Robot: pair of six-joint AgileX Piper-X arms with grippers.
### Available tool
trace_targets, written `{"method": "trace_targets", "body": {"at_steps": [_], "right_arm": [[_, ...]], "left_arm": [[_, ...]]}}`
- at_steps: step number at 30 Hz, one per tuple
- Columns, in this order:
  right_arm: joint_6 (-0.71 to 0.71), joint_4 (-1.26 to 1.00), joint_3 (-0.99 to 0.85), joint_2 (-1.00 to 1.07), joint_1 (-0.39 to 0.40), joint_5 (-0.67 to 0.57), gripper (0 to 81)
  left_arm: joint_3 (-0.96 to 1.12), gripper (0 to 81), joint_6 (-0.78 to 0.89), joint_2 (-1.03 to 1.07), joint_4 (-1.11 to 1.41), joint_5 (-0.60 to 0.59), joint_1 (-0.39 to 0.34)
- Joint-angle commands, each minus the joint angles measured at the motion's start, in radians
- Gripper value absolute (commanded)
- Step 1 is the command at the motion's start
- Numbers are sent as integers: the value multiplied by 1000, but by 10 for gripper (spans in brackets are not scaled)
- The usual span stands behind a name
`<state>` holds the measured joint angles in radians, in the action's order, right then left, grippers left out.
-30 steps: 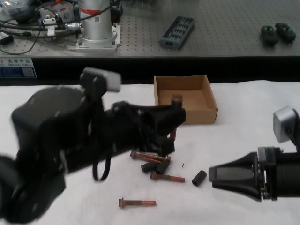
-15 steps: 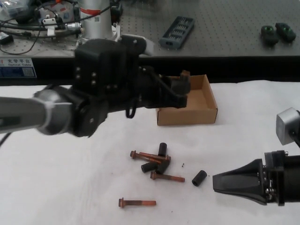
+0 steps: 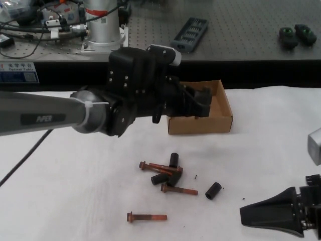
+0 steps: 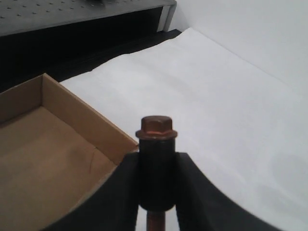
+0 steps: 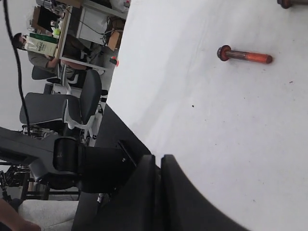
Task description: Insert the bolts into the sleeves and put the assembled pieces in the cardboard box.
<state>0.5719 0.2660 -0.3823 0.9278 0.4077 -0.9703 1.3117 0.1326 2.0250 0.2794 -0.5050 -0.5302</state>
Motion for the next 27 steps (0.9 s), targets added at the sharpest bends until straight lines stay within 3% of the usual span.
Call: {"method": "trace_targets", "body": {"at_steps": [1, 17, 27], "right_arm": [[-11, 10, -3, -20, 3, -4, 44], [-11, 117, -3, -151, 3, 33, 43], [-9, 117, -3, -150, 3, 36, 43]], "left_arm": [[34, 20, -34, 9, -2, 15, 0], [300, 20, -117, 140, -235, 76, 61], [330, 20, -147, 164, -316, 92, 67]]}}
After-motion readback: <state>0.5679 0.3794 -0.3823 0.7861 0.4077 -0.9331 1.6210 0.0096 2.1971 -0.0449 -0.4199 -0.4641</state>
